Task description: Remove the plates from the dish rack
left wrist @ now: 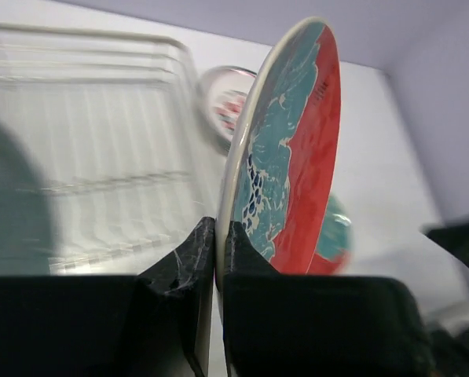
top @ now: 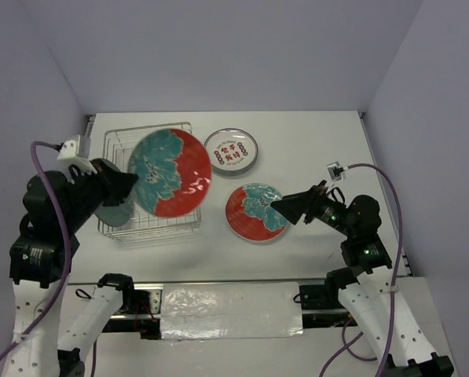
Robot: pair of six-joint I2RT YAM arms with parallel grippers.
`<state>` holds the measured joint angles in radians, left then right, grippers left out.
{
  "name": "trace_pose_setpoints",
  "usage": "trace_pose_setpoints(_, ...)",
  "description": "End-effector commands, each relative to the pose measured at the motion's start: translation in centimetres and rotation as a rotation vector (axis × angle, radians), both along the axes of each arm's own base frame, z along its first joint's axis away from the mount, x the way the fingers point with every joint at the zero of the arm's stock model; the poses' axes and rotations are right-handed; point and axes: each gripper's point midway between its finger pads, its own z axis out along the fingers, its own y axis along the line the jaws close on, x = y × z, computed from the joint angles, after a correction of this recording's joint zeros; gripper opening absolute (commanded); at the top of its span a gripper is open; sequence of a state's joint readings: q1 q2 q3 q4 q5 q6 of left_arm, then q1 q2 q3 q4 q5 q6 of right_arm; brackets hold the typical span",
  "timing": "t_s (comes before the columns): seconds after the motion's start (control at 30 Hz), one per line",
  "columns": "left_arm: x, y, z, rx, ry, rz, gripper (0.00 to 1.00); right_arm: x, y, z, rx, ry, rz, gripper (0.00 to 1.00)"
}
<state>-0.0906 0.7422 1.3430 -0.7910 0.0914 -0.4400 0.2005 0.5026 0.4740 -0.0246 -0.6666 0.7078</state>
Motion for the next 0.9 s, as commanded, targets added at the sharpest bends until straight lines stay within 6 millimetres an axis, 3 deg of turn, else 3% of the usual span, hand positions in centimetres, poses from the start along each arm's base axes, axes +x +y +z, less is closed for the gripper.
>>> trace_pose_setpoints(0.0,-2.1,-6.8,6.5,-0.321,-0.251,-0.350,0.00,-2.6,1.2,7.7,0.101,-0.213,0.120,1.00)
trace_pose_setpoints(0.03,-3.5,-7.6,6.8,-0.346,-0.276,-0.414,0.00,-2.4,1.2,8.1,0.099,-0.217,0.109,1.00)
trace_pose_setpoints(0.07,-3.2,-8.0,6.3,-0.364,-0.293,-0.443,0.00,-2.2,1.2,8.7,0.102,-0.222,0.093,1.00)
trace_pose_setpoints(0.13,-4.7,-9.0,6.3,-0.403,-0.309,-0.529,0.00,-1.7,1.5,8.4,0.100,-0.192,0.088,1.00)
trace_pose_setpoints(0.27,-4.8,-9.8,3.9,-0.436,-0.258,-0.584,0.00,-1.0,3.0,7.3,0.120,-0.144,0.093,0.98)
trace_pose_setpoints(0.3,-4.9,-9.9,3.8,-0.437,-0.265,-0.594,0.00,-1.6,4.2,7.3,0.125,-0.138,0.131,0.98)
trace_pose_setpoints(0.33,-4.9,-10.1,3.1,-0.447,-0.248,-0.602,0.00,-0.8,4.8,6.8,0.109,-0.118,0.115,0.97)
trace_pose_setpoints(0.43,-4.7,-10.1,2.5,-0.452,-0.243,-0.606,0.00,-1.3,7.2,6.1,0.099,-0.078,0.183,0.94)
trace_pose_setpoints(0.53,-4.5,-10.4,1.2,-0.457,-0.219,-0.620,0.00,-1.2,9.2,5.9,0.088,-0.059,0.219,0.86)
trace_pose_setpoints(0.57,-4.5,-10.4,1.0,-0.459,-0.216,-0.625,0.00,-1.0,9.7,5.5,0.080,-0.053,0.226,0.79)
trace_pose_setpoints(0.6,-4.3,-10.4,0.7,-0.459,-0.211,-0.624,0.00,-0.8,9.9,5.5,0.077,-0.055,0.216,0.58)
trace_pose_setpoints(0.63,-4.1,-10.5,0.2,-0.457,-0.196,-0.620,0.00,-0.9,10.2,5.4,0.080,-0.052,0.219,0.49)
trace_pose_setpoints(0.67,-3.9,-10.5,-0.2,-0.457,-0.181,-0.620,0.00,-0.5,10.2,5.4,0.094,-0.050,0.204,0.19)
trace_pose_setpoints(0.7,-3.7,-10.5,-0.8,-0.455,-0.166,-0.619,0.00,-0.3,10.2,5.1,0.098,-0.044,0.193,0.09)
trace_pose_setpoints(0.87,-2.5,-10.6,-3.3,-0.459,-0.097,-0.600,0.02,0.1,10.0,5.5,0.161,-0.050,0.163,0.00)
